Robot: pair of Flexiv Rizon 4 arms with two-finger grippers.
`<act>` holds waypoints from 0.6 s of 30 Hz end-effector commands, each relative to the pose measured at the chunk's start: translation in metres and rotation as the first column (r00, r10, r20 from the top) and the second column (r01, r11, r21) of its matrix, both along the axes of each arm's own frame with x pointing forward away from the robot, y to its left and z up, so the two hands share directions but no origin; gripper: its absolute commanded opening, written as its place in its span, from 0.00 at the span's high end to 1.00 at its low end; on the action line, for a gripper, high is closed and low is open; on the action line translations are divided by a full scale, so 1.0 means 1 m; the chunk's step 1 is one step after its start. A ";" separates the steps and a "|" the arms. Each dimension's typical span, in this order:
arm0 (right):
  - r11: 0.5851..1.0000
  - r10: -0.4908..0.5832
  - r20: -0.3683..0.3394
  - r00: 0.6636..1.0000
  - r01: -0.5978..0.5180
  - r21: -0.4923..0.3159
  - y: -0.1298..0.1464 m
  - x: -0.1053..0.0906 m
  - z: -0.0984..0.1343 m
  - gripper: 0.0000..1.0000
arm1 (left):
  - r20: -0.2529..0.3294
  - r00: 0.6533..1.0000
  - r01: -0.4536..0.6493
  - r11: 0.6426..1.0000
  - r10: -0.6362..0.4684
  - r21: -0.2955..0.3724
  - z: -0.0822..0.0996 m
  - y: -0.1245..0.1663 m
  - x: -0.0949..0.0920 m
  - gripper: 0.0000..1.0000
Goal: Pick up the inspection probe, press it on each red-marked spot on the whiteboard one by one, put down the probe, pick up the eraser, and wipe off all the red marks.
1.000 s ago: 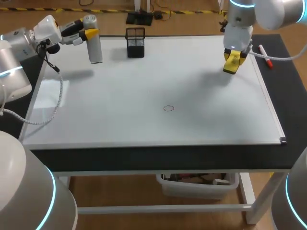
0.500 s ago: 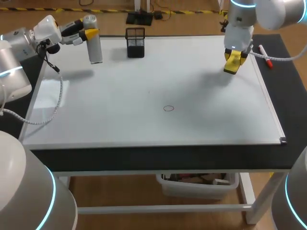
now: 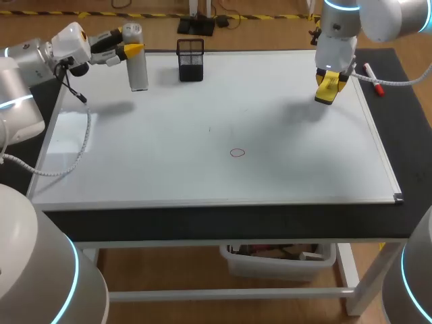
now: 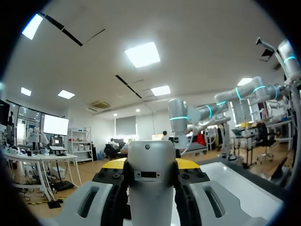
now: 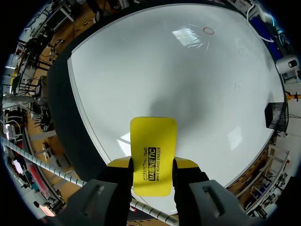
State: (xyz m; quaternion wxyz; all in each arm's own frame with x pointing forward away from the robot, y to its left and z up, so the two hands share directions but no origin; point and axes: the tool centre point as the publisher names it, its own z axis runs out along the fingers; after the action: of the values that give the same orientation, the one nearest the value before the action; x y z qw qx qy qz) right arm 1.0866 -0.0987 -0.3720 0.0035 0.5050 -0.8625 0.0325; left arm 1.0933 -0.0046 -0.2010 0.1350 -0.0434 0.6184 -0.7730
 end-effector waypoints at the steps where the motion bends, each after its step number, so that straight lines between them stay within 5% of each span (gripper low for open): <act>1: 1.000 0.001 0.000 1.000 -0.001 -0.003 0.000 0.000 0.001 1.00 | -0.002 1.000 0.006 1.000 -0.006 0.006 0.002 -0.008 -0.011 1.00; 18: 1.000 0.001 0.000 1.000 -0.001 -0.003 0.000 0.000 0.001 1.00 | 0.042 0.973 0.228 0.973 -0.226 -0.038 0.009 -0.071 -0.083 1.00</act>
State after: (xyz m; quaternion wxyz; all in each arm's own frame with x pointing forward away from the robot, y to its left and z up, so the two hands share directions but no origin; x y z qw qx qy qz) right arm 1.0866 -0.0987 -0.3720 0.0035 0.5050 -0.8625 0.0325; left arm 1.0130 -0.0684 -0.1914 0.0623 0.0353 0.6028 -0.7947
